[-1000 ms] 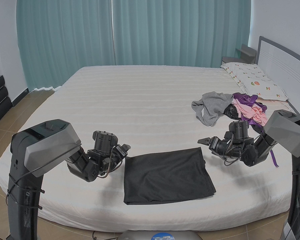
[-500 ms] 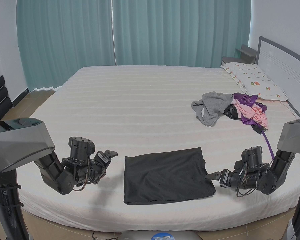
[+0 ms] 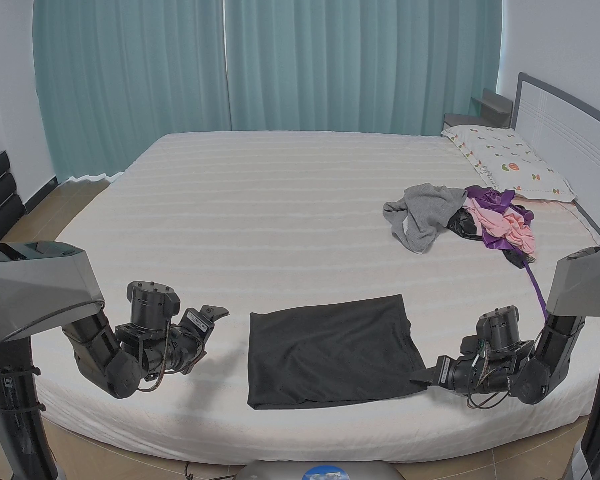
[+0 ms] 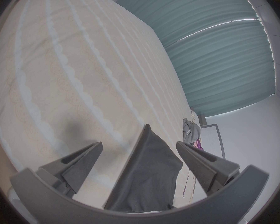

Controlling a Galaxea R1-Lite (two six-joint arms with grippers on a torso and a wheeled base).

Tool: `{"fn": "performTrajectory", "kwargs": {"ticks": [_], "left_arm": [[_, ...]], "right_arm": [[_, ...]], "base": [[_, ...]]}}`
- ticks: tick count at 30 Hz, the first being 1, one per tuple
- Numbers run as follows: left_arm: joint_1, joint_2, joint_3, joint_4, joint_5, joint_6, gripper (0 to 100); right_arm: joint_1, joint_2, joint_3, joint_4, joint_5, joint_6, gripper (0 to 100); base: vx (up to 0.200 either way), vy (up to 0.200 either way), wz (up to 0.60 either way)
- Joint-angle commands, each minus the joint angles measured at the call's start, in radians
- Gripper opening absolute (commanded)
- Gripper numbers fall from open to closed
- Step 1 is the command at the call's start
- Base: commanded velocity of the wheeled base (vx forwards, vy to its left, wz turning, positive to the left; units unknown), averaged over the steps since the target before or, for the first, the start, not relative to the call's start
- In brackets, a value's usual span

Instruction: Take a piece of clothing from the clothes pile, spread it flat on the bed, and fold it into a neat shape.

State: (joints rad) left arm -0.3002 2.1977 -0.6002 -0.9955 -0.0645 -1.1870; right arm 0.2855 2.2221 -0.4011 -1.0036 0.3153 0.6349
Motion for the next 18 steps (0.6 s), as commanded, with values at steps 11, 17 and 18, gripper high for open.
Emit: {"fn": "performTrajectory", "kwargs": {"ticks": [11, 17, 18], "left_arm": [[0.0, 0.004, 0.007, 0.0, -0.001, 0.0, 100], [0.0, 0.004, 0.007, 0.0, -0.001, 0.0, 100], [0.0, 0.004, 0.007, 0.0, -0.001, 0.0, 100]], "right_arm": [[-0.002, 0.004, 0.045, -0.003, -0.002, -0.017, 0], [-0.006, 0.004, 0.045, -0.004, -0.004, -0.015, 0], [-0.011, 0.004, 0.044, -0.004, -0.004, -0.017, 0]], "base": [[0.0, 0.0, 0.0], [0.0, 0.0, 0.0], [0.0, 0.0, 0.0]]}}
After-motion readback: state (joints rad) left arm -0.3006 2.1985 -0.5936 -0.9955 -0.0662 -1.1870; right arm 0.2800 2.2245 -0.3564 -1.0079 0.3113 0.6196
